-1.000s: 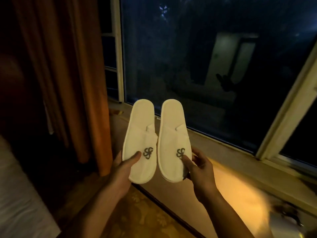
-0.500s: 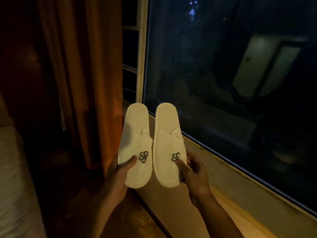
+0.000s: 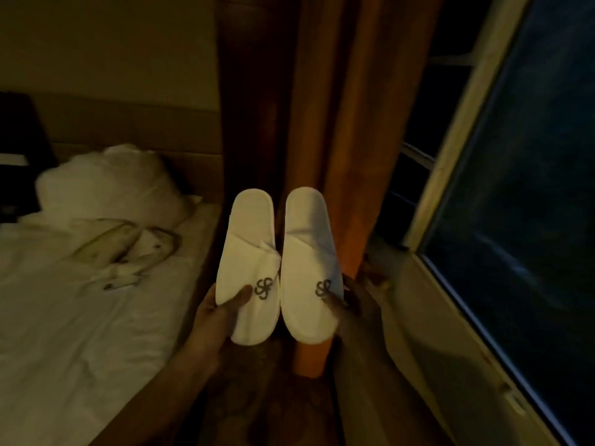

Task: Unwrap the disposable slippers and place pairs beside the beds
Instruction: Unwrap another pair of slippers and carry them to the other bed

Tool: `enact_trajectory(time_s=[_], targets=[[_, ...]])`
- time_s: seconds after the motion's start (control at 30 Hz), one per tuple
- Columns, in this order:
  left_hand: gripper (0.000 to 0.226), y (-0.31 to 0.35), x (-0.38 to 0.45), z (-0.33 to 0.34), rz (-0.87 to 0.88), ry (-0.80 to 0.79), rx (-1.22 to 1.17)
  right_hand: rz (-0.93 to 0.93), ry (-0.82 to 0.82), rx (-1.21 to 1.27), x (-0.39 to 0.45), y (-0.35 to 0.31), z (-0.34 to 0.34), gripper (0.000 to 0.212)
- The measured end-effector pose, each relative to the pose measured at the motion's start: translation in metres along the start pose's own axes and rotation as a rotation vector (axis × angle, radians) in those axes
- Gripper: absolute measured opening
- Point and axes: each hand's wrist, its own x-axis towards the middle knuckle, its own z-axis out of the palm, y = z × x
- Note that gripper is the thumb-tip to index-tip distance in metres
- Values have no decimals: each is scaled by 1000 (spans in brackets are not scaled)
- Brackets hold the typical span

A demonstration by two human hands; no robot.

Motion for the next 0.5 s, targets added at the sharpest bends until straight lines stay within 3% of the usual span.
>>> enact_trajectory(time_s=[0.23,0.37,0.5], targets=[[41,29,65,-85,183,238,-105,104,-291,42,84,28,138,37],[48,48,98,-135,245,384,-114,150,-397,65,118,37,215,47],[45,61,117,-170,304,503,-146,170,-526,74,144,47,275,43]])
